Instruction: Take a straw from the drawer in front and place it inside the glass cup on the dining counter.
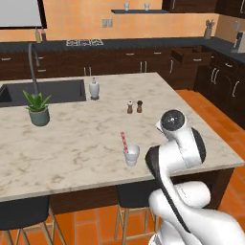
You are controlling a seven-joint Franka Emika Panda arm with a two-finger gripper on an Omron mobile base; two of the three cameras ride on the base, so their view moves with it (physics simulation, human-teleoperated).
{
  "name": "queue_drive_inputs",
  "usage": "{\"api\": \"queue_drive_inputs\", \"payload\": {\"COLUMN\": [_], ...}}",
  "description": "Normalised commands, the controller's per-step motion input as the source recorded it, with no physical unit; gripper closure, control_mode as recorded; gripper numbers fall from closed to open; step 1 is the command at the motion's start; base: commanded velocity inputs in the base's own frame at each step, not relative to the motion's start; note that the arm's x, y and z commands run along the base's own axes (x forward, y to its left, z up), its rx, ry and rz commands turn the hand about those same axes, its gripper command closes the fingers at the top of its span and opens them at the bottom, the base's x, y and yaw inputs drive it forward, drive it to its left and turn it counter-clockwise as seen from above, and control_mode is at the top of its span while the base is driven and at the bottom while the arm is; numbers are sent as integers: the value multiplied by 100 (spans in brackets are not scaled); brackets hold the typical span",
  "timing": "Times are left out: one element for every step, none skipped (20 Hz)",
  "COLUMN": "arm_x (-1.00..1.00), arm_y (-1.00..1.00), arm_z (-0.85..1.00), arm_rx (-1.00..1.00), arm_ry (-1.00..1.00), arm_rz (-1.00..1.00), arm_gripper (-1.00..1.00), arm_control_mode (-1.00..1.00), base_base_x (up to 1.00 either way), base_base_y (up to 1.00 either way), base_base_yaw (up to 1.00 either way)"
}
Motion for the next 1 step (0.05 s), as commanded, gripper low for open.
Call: {"api": "queue_drive_inputs", "payload": {"arm_x": [-76], "arm_y": [-21], "arm_z": [-41], "arm_rx": [0], "arm_ry": [-91], "arm_rz": [0], "arm_gripper": [-100], "arm_control_mode": [-100], "base_base_x": [0], "base_base_y": [0], "base_base_yaw": [0]}}
